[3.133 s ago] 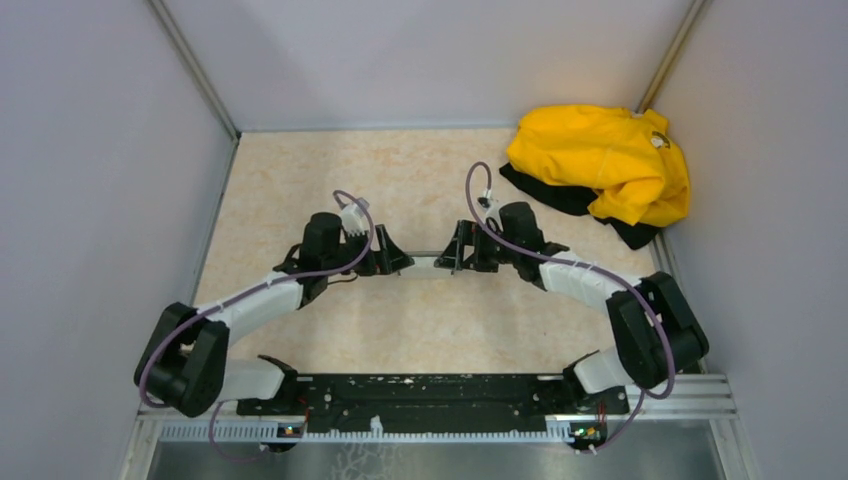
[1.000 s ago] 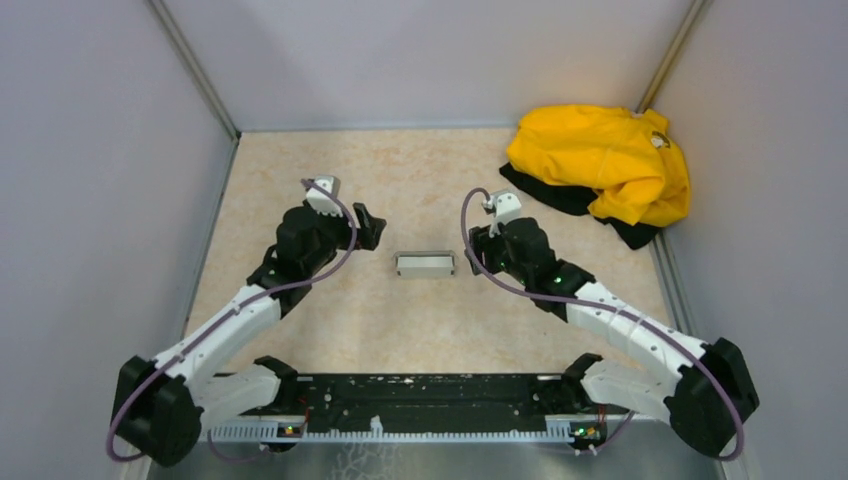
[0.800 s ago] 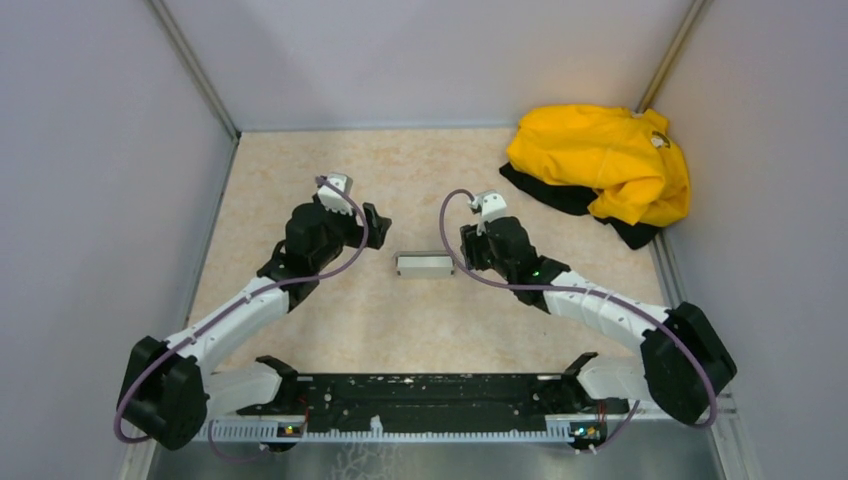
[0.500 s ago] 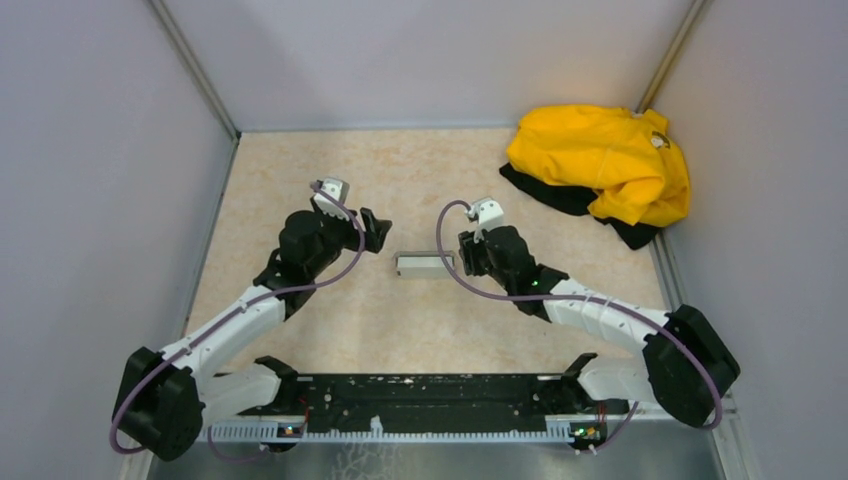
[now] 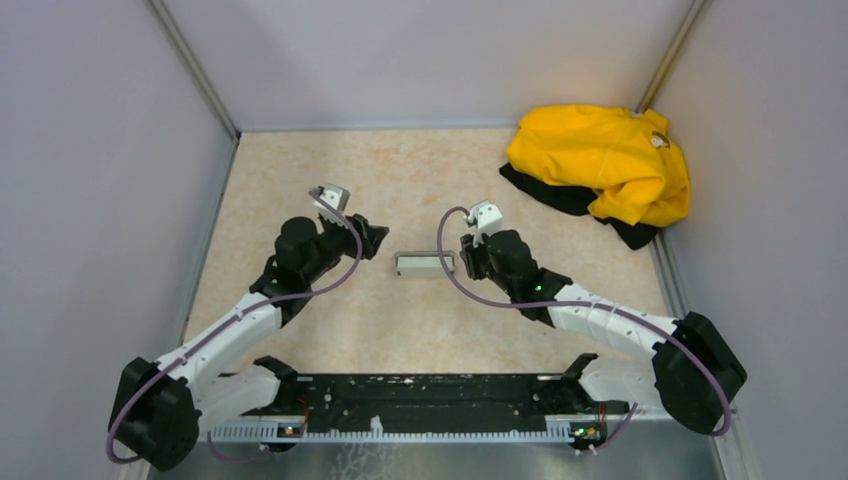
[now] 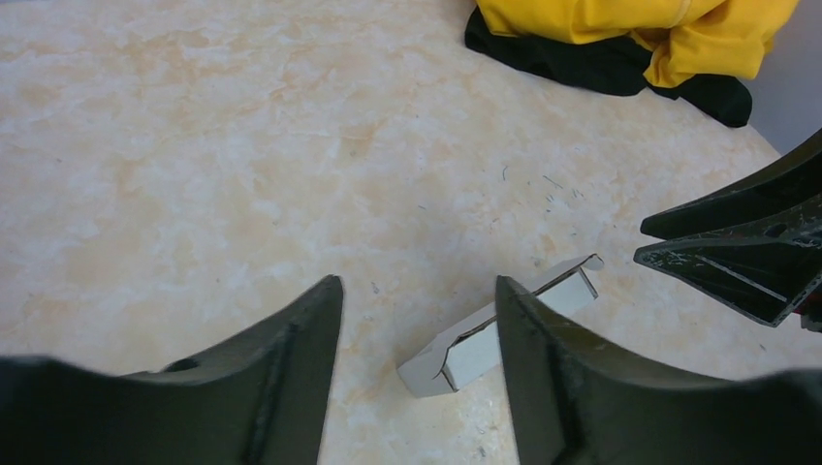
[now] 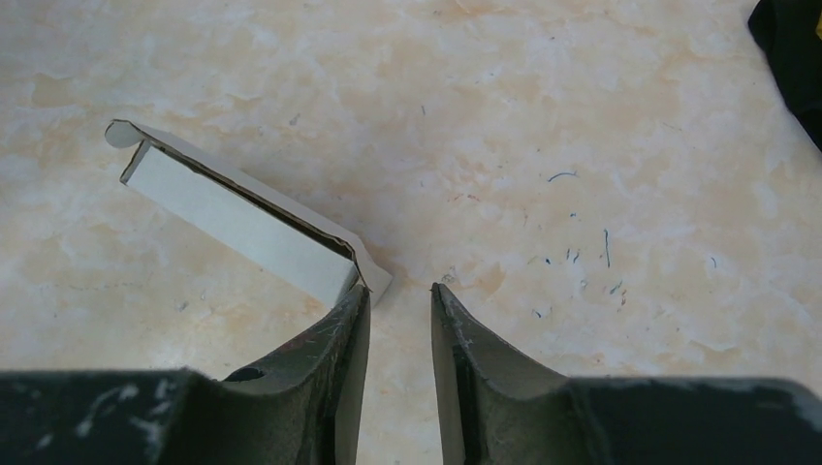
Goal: Fold the paper box
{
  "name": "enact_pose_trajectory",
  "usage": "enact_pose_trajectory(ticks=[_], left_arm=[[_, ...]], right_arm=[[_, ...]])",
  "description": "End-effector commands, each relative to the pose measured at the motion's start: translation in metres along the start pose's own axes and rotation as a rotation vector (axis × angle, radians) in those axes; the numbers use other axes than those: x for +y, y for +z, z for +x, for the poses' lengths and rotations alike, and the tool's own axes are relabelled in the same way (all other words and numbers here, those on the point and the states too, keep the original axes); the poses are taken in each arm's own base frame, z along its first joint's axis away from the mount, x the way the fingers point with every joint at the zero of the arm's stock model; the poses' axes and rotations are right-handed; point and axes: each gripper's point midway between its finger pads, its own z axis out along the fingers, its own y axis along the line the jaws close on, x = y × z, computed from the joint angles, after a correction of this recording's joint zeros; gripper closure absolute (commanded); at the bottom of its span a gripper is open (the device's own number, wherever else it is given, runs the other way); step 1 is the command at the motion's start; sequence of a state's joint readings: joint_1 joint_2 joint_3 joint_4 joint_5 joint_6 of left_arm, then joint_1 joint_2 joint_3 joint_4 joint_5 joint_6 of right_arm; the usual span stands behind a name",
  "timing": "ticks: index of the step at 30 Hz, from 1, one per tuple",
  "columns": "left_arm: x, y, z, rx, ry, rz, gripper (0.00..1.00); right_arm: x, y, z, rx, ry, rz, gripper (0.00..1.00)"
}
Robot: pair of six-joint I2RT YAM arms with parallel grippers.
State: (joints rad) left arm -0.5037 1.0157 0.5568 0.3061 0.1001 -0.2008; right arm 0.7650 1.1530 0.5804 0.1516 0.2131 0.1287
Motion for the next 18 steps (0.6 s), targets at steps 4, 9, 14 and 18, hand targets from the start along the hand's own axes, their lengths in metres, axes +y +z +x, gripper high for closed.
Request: enact_pose_trajectory(ticks=[4,9,14,18], left_arm=[[-0.013,0.01,0.008,0.061,-0.006,0.068,0.52],[-0.016,0.013,0.018,0.09,-0.005,0.068,0.78],[-0.024,0.007,0.008,0.059,0.025,0.071,0.83],[-0.029,0.006,0.004,0.065,0.012,0.084,0.82]], right_arm=[[0.014,0.003,-0.012,-0.028,-0.037,-0.061,0.73],[0.018,0.005,-0.01,-0.021,-0.05,-0.073,0.75],[0.015,0.0,-0.013,-0.03,-0.049,-0.058,0.75],[0.015,-0.003,-0.015,-0.038,-0.047,-0.062,0.75]])
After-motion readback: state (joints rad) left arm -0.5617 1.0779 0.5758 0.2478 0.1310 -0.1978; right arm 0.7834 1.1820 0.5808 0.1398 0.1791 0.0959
